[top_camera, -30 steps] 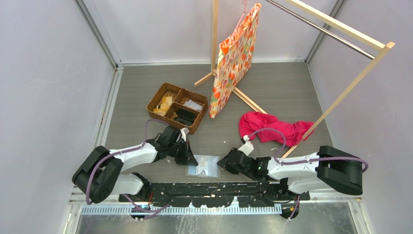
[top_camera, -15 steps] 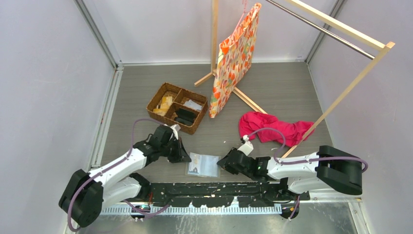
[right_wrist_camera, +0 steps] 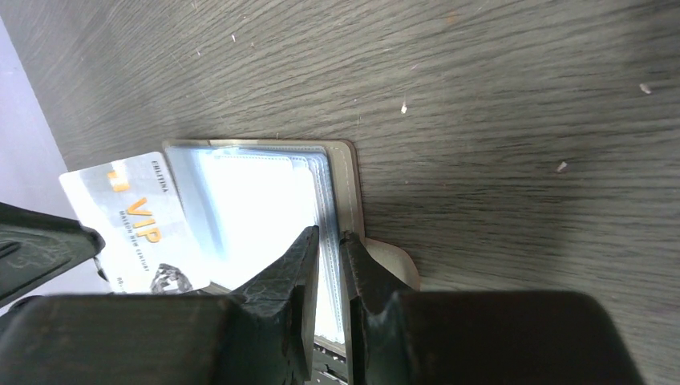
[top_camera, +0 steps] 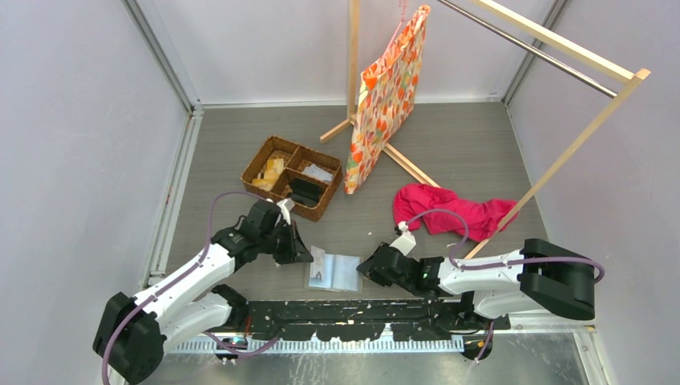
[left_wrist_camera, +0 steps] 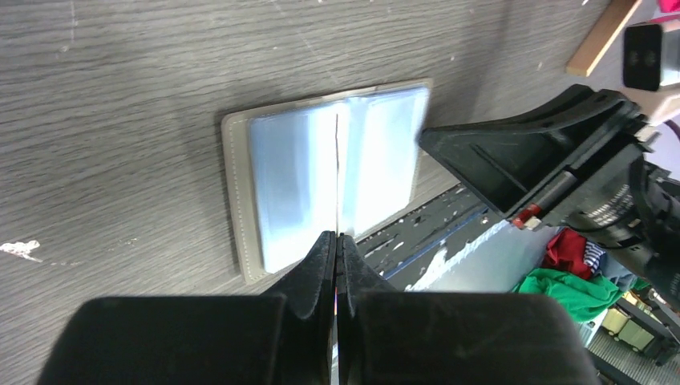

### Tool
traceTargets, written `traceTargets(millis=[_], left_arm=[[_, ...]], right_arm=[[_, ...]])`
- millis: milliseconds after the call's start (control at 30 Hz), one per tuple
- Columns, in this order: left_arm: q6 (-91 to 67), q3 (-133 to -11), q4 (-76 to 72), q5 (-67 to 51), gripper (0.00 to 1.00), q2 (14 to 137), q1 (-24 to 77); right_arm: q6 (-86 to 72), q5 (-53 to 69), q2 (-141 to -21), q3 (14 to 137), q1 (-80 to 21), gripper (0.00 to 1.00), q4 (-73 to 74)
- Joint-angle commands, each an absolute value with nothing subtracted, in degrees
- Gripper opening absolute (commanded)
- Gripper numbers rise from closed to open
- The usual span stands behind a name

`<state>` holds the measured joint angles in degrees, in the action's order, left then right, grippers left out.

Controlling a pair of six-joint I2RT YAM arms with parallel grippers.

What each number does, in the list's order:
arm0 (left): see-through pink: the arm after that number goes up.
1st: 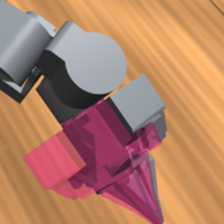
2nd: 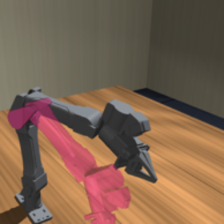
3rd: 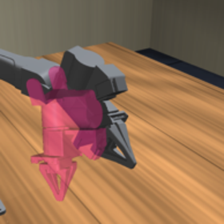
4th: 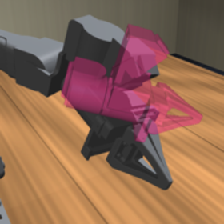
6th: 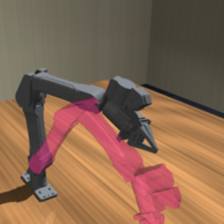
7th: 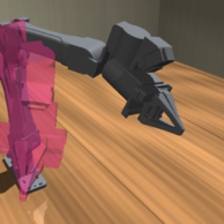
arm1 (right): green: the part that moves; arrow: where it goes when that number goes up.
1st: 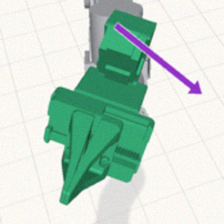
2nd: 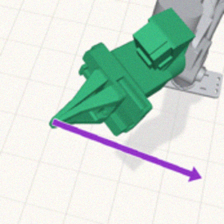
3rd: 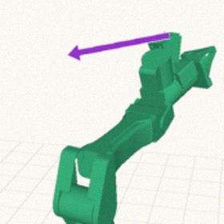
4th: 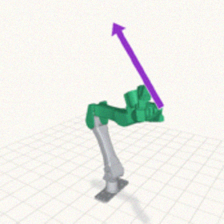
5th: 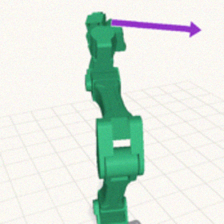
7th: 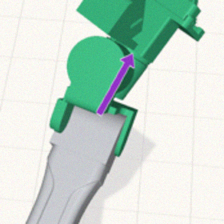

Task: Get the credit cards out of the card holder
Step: Place the credit card in the storage box.

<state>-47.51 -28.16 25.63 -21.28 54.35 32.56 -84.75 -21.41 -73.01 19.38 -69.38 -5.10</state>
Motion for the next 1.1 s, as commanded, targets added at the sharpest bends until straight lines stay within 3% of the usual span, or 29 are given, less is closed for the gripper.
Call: traceTargets(millis=[0, 233, 467, 833, 1067], left_arm=[[-46.5, -32.3, 27.1, -23.2, 0.01, 52.8, 32.3], [-47.3, -34.2, 25.6, -25.7, 0.0, 52.8, 32.3], [-46.4, -47.8, 30.2, -17.6, 0.01, 55.8, 30.3], [-51.8, -61.5, 15.9, -9.0, 0.01, 73.9, 22.3], [-56.6, -60.8, 7.0, -1.1, 0.01, 79.3, 22.0]], right_arm=[[-82.1, -22.4, -76.4, 16.9, -69.6, 0.22, 6.4], [-81.8, -22.3, -76.5, 17.3, -69.6, 0.22, 6.5], [-80.9, -23.0, -74.0, 18.3, -69.5, 0.22, 8.8], [-79.8, -23.4, -74.0, 20.6, -69.6, 0.22, 9.7], [-79.4, -24.2, -72.6, 21.6, -69.6, 0.22, 11.6]])
